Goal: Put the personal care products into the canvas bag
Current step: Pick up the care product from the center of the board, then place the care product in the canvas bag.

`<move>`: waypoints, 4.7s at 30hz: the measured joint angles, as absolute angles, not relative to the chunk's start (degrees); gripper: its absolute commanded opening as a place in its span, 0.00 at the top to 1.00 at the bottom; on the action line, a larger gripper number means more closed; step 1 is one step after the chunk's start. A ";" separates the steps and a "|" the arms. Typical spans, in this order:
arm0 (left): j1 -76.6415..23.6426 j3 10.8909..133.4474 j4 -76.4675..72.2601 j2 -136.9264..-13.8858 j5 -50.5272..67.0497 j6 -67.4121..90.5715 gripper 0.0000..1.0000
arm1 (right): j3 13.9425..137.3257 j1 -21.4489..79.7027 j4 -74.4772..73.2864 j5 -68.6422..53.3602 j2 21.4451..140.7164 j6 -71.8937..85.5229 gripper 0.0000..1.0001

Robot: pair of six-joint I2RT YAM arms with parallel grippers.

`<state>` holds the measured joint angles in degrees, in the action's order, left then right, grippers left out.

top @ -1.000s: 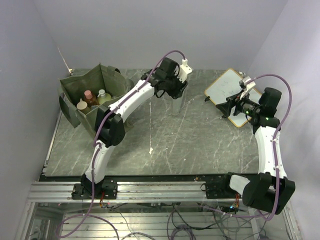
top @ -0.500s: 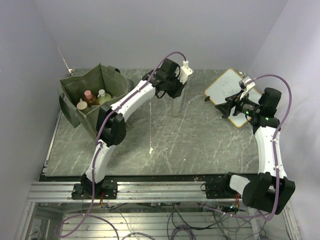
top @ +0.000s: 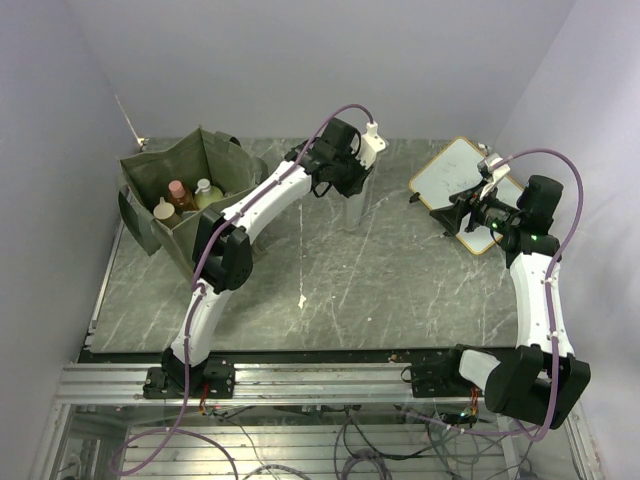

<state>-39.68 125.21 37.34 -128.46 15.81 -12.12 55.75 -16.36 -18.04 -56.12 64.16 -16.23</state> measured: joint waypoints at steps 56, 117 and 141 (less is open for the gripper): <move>-28.08 122.87 46.87 -74.96 -0.08 -15.53 0.93 | 80.20 19.88 -19.53 -48.56 83.48 -20.80 0.34; -10.24 96.05 52.47 -63.02 16.78 -3.33 0.93 | 112.86 45.45 -27.62 -33.71 112.33 -20.27 1.00; -7.27 86.15 47.42 -67.02 22.35 3.44 0.93 | 114.13 45.45 -30.46 -33.32 112.38 -24.34 1.00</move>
